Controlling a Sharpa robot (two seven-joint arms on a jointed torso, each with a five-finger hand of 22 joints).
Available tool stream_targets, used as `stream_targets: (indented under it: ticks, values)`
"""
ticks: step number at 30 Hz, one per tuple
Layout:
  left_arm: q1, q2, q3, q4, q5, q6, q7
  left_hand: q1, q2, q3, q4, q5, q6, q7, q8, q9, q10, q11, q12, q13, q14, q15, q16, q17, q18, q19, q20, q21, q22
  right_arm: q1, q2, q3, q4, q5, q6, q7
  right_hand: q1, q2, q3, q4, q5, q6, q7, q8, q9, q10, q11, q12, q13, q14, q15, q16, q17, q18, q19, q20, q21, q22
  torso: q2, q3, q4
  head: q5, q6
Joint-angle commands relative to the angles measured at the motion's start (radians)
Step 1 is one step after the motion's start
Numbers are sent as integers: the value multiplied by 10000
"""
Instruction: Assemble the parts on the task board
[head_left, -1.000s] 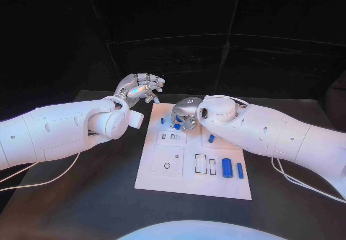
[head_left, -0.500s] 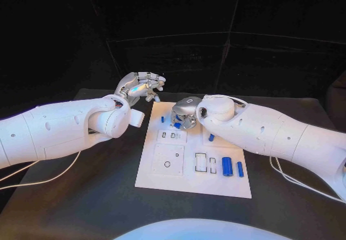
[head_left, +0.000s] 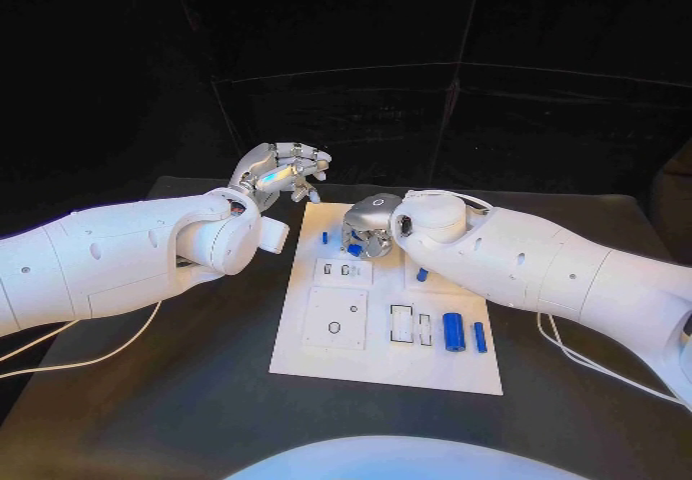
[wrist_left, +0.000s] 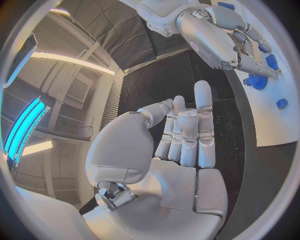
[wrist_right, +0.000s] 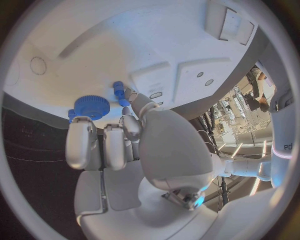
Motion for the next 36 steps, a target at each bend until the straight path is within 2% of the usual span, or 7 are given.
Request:
stream_targets:
  ticks: [1, 13, 19, 27, 33, 36]
  values:
    - [13, 12, 5, 8, 23, -13, 73, 68, 21, -7, -45, 22, -8, 84, -66, -22, -58, 27, -55, -22, -66, -16, -63, -18, 59, 25, 17, -68, -20, 1, 47, 2, -51, -87, 109, 45, 81, 40, 74, -10, -39, -2, 22, 1, 15, 14, -75, 52, 17, 601, -91, 59, 397, 87, -2, -92, 26, 11, 1, -1, 6, 12, -8]
    - [13, 35, 5, -6, 23, -50, 0, 70, 35, -1, -47, 24, -6, 82, -65, -28, -58, 27, -53, -32, -71, -15, -71, -31, 59, 27, 18, -75, -25, -111, 152, 1, -257, -89, 262, 106, 7, 101, 180, -22, -59, 195, 99, 62, 51, 37, -32, 75, 47, 603, -65, 61, 412, 83, 1, -91, 26, 21, -8, 0, -3, 36, -37]
    - [13, 44, 5, -17, 23, -50, -26, 70, 35, -1, -47, 24, -6, 82, -65, -28, -58, 27, -53, -32, -71, -15, -71, -31, 59, 27, 18, -75, -25, -138, 154, 1, -313, -89, 258, 110, -76, 147, 317, -50, -66, 507, 214, 134, 87, 61, 58, 113, 93, 604, -6, 58, 420, 76, 11, -50, 31, 42, -6, 9, -4, 38, -49]
    - [13, 53, 5, -39, 23, -44, -77, 71, 47, 4, -52, 25, -6, 83, -66, -37, -60, 27, -52, -45, -71, -15, -72, -36, 59, 30, 19, -83, -31, -148, 126, 1, -337, -24, -82, 120, -251, 297, 508, 8, -1, 969, 342, 221, 124, 150, 316, 261, 241, 624, 195, 109, 508, 43, 102, 94, 96, 169, -1, 4, -9, 37, -61]
    - [14, 37, 6, -23, 23, -45, -146, 71, 47, 4, -52, 25, -6, 83, -66, -37, -60, 27, -52, -45, -71, -15, -72, -36, 59, 30, 19, -83, -31, -150, 97, 1, -297, 157, -439, 179, -467, 268, 503, 100, 115, 1089, 433, 181, 107, 206, 414, 361, 332, 642, 292, 160, 585, 22, 183, 197, 157, 278, 12, 3, -4, 31, -62]
    - [15, 23, 6, -6, 23, -53, -177, 71, 47, 4, -52, 25, -6, 83, -66, -37, -60, 27, -52, -45, -71, -15, -72, -36, 59, 30, 19, -83, -31, -150, 75, 2, -252, 289, -815, 205, -569, 233, 474, 150, 187, 1111, 460, 150, 95, 233, 441, 406, 373, 650, 317, 186, 623, 7, 239, 231, 199, 354, 18, -1, -9, 36, -49]
